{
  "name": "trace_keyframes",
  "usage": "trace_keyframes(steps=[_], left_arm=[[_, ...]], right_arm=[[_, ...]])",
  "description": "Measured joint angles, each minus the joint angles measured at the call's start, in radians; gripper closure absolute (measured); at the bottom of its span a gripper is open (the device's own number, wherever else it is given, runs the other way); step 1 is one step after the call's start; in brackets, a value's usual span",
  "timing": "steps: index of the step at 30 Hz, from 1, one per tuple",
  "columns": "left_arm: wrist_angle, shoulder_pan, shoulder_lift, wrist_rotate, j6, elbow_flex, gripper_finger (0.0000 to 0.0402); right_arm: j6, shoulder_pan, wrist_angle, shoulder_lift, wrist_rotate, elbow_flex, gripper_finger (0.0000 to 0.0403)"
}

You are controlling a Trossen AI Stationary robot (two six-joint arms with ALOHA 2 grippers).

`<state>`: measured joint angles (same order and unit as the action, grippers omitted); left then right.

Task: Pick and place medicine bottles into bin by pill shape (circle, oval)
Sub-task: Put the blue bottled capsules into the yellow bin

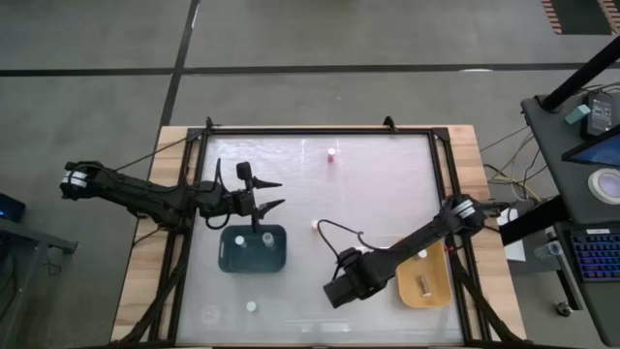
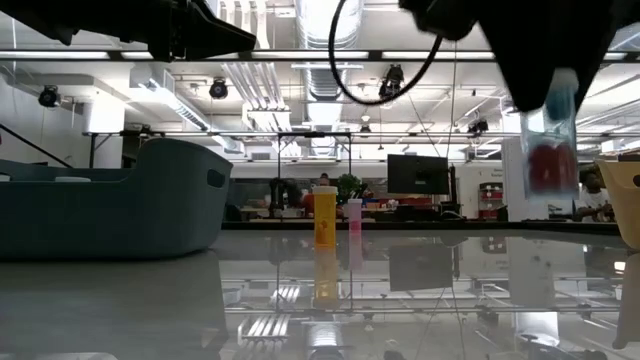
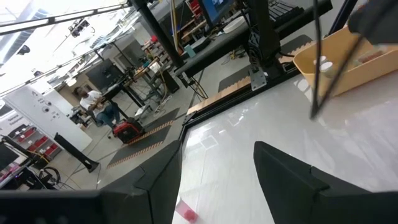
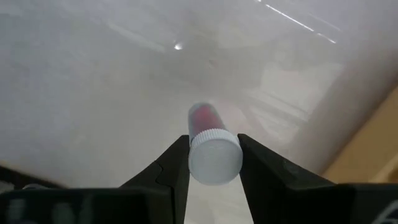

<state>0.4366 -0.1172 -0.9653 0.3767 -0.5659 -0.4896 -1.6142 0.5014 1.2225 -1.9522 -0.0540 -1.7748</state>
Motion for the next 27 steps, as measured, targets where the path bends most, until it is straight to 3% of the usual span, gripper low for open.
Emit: trace_keyframes(steps=[20, 27], left_arm=[[0.000, 0.000, 0.000, 0.000, 0.000, -0.001, 0.0217], [0.000, 0.000, 0.000, 0.000, 0.000, -0.001, 0.0217]], right_arm=[[0.001, 0.055, 0.273, 0.194, 0.025, 0.004, 0.0293], [-0.006, 0.080, 0.293, 0.233, 0.031, 0.027, 0.0291]])
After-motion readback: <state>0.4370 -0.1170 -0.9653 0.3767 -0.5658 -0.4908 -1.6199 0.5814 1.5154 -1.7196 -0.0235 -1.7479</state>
